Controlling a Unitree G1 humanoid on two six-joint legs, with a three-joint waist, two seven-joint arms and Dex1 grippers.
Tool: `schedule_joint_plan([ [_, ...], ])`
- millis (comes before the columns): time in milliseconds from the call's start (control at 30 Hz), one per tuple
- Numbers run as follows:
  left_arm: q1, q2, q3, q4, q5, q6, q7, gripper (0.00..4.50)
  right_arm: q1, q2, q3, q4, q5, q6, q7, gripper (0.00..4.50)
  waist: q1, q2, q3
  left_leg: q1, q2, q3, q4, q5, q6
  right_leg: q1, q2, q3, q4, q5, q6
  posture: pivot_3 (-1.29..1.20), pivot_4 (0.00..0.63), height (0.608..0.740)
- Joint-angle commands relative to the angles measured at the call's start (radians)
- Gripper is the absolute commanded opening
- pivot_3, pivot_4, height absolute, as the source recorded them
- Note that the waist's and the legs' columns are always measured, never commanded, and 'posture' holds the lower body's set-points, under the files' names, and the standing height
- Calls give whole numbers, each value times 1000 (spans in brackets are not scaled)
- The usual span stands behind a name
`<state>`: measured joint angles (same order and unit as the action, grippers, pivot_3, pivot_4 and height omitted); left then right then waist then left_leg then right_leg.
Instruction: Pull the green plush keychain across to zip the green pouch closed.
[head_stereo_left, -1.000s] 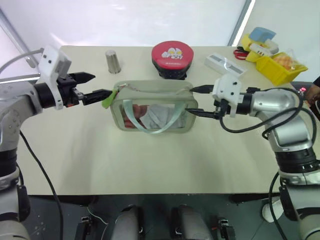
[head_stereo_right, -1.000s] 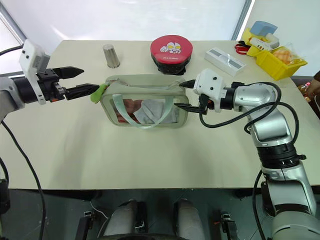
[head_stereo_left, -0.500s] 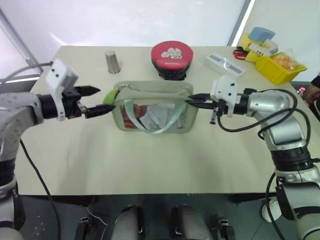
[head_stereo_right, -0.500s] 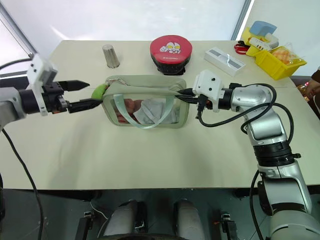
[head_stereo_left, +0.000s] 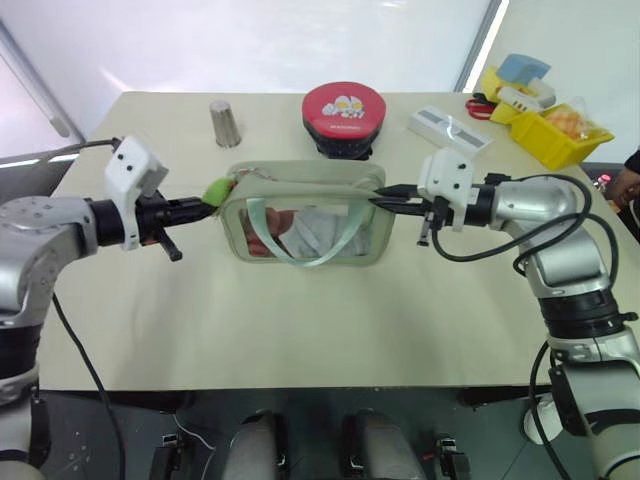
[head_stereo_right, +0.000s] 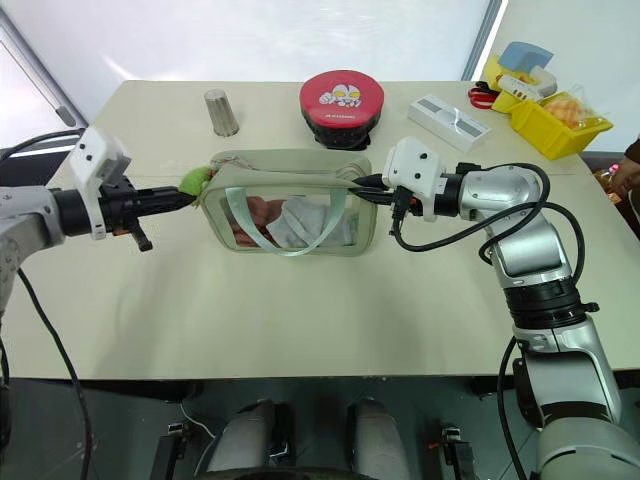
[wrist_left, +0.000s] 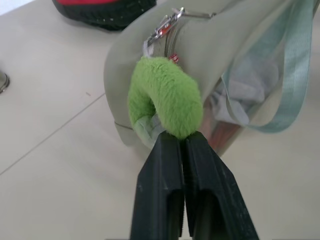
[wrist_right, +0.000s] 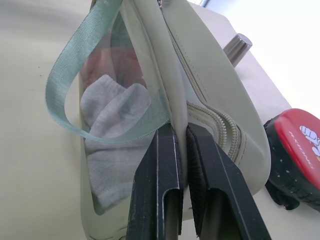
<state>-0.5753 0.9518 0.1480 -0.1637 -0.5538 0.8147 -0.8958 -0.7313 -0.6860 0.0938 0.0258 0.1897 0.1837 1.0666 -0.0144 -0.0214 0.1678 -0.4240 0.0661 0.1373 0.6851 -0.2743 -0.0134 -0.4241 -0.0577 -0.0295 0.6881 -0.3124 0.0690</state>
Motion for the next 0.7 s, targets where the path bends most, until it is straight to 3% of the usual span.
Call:
schedule_joint_plan([
  [33, -80, 19, -8, 5, 11, -39, -36, 63, -27, 6, -3, -15, -3, -15, -6, 0, 0, 0, 0, 0, 0, 0, 0, 0, 0, 0, 0, 0, 0, 0, 0, 0, 150, 740],
  [233, -260, -37, -96, 71, 51, -85, -63, 63, -26, 20, 3, -18, -9, -14, -10, 0, 1, 0, 0, 0, -1, 0, 0, 0, 0, 0, 1, 0, 0, 0, 0, 0, 150, 740],
  [500, -276, -120, -260, 101, 209, -250, -104, 63, -31, 32, 2, -26, -14, -4, -18, 0, -5, 0, 0, 0, 0, 0, 0, 0, 0, 0, 2, 1, 0, 0, 0, 0, 150, 740],
  [600, -281, -115, -246, 122, 214, -265, -128, 1037, -24, 30, -4, -35, -13, 1, -23, 0, -3, 0, 0, 0, 0, 0, 0, 0, 0, 0, 2, 1, 0, 0, 0, 0, 150, 740],
  [700, -298, -111, -226, 138, 217, -266, -134, 2549, -21, 31, -4, -34, -13, 1, -26, 0, -2, 0, 0, 0, 0, 0, 0, 0, 0, 0, 2, 1, 0, 0, 0, 0, 150, 740],
])
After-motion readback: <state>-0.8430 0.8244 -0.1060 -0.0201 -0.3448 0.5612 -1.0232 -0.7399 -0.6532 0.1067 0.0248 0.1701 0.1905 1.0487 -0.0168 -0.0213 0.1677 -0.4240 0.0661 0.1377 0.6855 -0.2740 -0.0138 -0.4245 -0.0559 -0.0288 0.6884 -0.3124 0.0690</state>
